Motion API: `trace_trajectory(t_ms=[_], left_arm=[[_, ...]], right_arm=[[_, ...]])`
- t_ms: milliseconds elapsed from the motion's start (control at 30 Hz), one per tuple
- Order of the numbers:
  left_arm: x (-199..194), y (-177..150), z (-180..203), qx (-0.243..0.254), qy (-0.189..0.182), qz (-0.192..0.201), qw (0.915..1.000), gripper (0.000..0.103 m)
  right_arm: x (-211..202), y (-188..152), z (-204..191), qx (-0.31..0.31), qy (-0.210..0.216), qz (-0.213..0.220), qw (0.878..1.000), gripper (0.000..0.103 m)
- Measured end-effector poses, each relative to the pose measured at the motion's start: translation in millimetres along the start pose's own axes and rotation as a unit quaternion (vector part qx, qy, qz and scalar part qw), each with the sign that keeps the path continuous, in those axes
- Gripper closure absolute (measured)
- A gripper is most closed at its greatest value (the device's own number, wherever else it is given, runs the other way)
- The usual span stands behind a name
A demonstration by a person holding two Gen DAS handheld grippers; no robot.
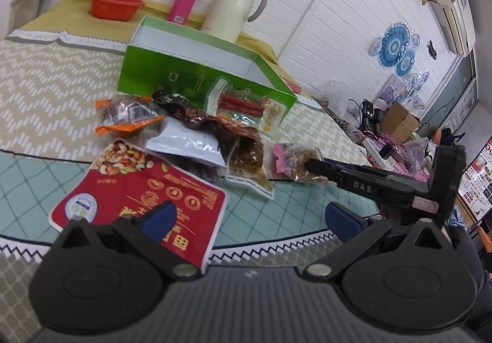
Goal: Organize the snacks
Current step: 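Return the left gripper to the pile and grasp the pink-zip nut bag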
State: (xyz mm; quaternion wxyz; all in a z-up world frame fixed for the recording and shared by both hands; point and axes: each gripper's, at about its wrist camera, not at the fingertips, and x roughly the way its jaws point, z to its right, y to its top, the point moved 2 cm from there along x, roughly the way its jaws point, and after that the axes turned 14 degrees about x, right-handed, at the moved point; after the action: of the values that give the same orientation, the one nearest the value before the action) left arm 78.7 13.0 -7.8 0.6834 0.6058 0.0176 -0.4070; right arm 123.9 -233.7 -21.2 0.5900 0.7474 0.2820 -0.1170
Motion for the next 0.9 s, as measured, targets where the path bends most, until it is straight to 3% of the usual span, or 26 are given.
trace_trajectory(t_ms=[233, 367, 533, 600, 633, 733, 900], left_arm=[[16, -2, 14, 0.009, -0.025, -0.016, 0.9995, 0.0], [22, 7, 24, 0.021, -0.043, -0.01, 0.9988, 0.0], [56, 17, 39, 0.037, -0.066, -0.022, 0.9969, 0.002], [73, 15, 39, 0.026, -0.083, -0.039, 0.9955, 0.014], [79, 14, 40, 0.02, -0.089, -0.048, 0.9947, 0.027], [87, 14, 38, 0.003, -0.084, -0.049, 0.9952, 0.03], [91, 17, 38, 0.016, -0.08, -0.049, 0.9955, 0.035]], right_arm=[[-42, -32, -8, 0.001, 0.039, -0.021, 0.999, 0.046], [-42, -32, -8, 0.001, 0.026, -0.009, 1.0, 0.027], [-41, -38, -7, 0.007, 0.028, -0.013, 0.999, 0.024], [-44, -39, -6, 0.008, 0.029, -0.011, 0.999, 0.024], [-45, -39, -5, 0.01, 0.031, -0.01, 0.999, 0.024], [-43, -36, -4, 0.011, 0.026, -0.006, 1.0, 0.024], [-38, -36, -3, 0.008, 0.033, -0.006, 0.999, 0.025]])
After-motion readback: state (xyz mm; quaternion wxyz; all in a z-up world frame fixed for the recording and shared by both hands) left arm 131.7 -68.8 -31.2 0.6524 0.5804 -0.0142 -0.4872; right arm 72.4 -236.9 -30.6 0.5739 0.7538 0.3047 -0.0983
